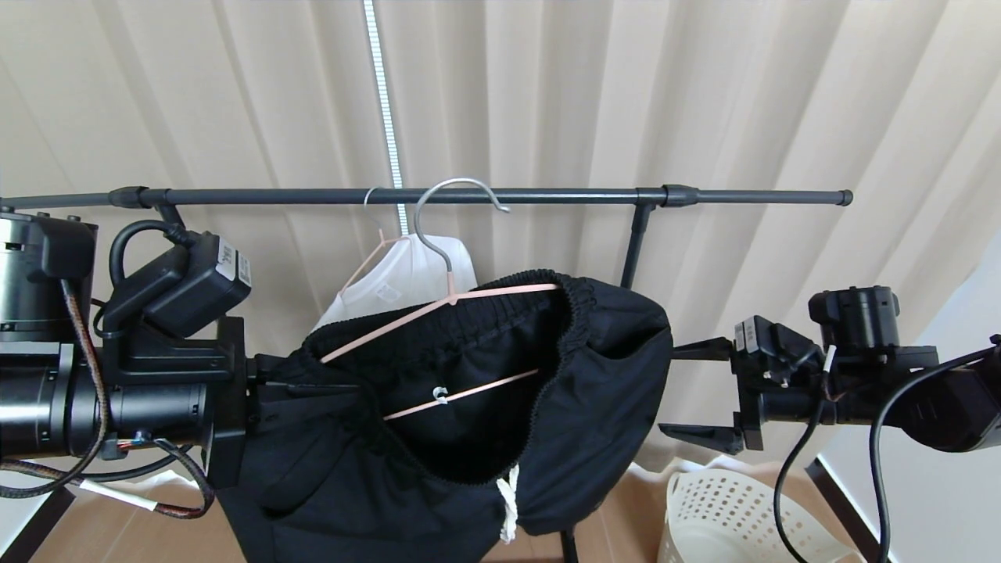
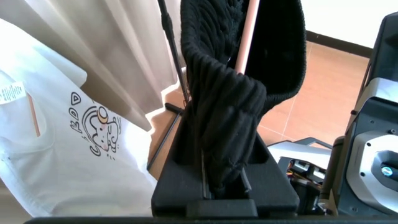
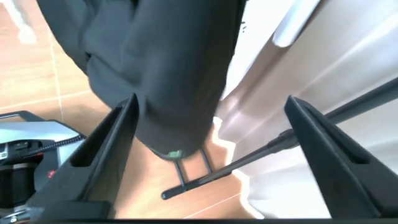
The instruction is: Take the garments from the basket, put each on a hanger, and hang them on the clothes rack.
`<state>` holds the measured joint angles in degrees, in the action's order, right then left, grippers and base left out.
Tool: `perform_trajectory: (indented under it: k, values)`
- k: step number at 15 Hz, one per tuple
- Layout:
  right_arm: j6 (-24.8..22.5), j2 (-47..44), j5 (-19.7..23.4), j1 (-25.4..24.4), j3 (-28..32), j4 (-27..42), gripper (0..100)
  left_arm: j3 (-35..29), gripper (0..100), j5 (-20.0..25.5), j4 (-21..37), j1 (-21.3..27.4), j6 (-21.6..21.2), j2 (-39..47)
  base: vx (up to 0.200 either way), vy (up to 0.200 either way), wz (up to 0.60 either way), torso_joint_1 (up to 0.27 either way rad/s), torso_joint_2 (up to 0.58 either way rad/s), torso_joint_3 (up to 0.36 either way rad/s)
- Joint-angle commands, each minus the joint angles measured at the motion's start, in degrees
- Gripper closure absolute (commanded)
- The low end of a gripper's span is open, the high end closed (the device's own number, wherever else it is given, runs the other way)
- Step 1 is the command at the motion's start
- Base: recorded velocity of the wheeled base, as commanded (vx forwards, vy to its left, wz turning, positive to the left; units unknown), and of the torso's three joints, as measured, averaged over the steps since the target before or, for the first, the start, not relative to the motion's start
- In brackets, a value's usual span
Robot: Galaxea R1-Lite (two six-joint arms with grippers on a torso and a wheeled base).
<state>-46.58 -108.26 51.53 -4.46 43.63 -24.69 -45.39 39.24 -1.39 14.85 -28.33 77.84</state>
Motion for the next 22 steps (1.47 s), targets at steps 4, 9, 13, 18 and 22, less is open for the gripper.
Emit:
perform_trajectory:
  k: [4,9,13,18,22]
  values:
    - [3.95,7.28,-0.38,-1.51,-0.56,0.08,0,0.12,100,-1.01,0.07,-0.96,0.38,0.12,0.000,0.000,0.00,0.000,0.00,0.000]
    - [12.83,11.67,-4.42,-3.71,-0.30,-0.01,0,0.39,100,-4.09,-0.02,-0.79,3.02,0.30,0.000,0.000,0.00,0.000,0.00,0.000]
    - [25.40,12.20,-14.53,-8.46,0.93,-4.14,0,-0.58,100,-6.02,-0.02,-0.61,4.95,2.76,0.000,0.000,0.00,0.000,0.00,0.000]
    - [38.14,11.58,-22.61,-12.41,2.95,-9.50,0,-6.03,100,-16.21,-0.02,4.14,14.00,8.30,0.000,0.000,0.00,0.000,0.00,0.000]
    - [39.99,10.79,-24.46,-12.68,3.92,-9.50,0,-14.03,100,-24.48,0.16,8.53,25.52,16.56,0.000,0.000,0.00,0.000,0.00,0.000]
